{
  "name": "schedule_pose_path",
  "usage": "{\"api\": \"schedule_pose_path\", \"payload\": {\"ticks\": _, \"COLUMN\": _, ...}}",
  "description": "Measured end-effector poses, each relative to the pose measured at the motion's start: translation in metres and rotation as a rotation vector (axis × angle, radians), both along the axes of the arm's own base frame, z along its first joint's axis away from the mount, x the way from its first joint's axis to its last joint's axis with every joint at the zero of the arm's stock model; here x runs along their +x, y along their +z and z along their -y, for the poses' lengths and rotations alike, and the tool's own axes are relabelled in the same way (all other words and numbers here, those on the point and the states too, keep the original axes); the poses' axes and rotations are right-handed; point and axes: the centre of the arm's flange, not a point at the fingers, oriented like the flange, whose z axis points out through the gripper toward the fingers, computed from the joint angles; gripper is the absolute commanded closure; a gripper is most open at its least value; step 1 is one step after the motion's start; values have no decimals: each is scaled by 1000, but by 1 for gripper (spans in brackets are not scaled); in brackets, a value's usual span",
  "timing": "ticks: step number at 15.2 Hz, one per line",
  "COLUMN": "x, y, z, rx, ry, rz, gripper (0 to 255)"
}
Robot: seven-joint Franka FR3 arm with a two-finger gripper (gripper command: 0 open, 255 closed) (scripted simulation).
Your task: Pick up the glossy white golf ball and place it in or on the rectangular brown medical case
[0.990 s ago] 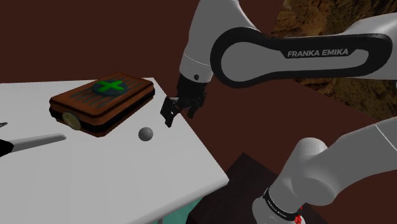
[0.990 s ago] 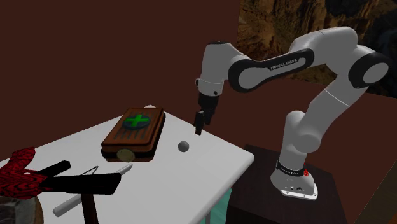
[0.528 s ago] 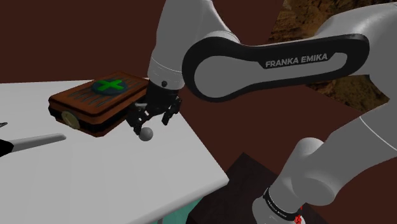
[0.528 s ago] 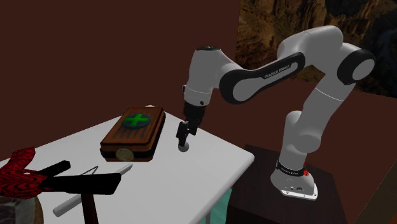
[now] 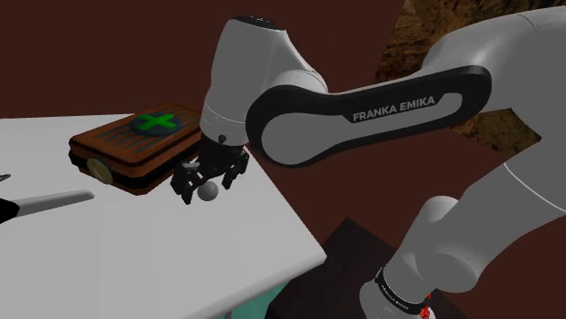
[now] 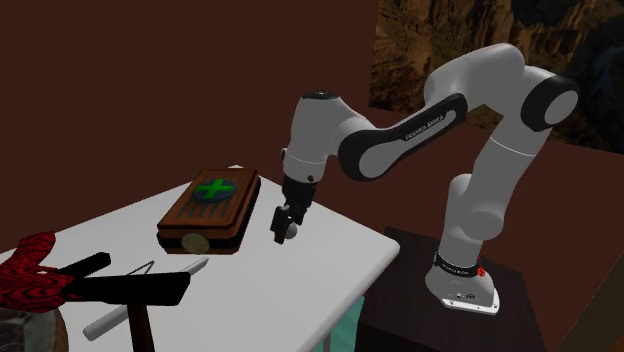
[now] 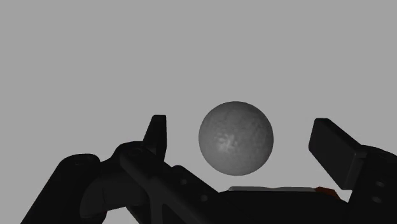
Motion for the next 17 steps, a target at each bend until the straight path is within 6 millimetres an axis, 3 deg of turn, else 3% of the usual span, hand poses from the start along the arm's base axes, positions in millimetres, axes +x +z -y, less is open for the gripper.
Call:
{"api": "schedule_pose_path", "payload": {"ticks": 6, "x": 1, "y": -4, "z": -1, "rx": 0, "ry": 0, "rz": 0, "gripper": 0}}
{"api": "schedule_pose_path", "payload": {"ticks": 7, "x": 1, "y": -4, "z": -1, "rx": 0, "ry": 0, "rz": 0, "gripper": 255}}
{"api": "schedule_pose_path", "payload": {"ticks": 17, "x": 1, "y": -1, "z": 0, "rx": 2, "ry": -1, "rz": 6, "gripper": 255}}
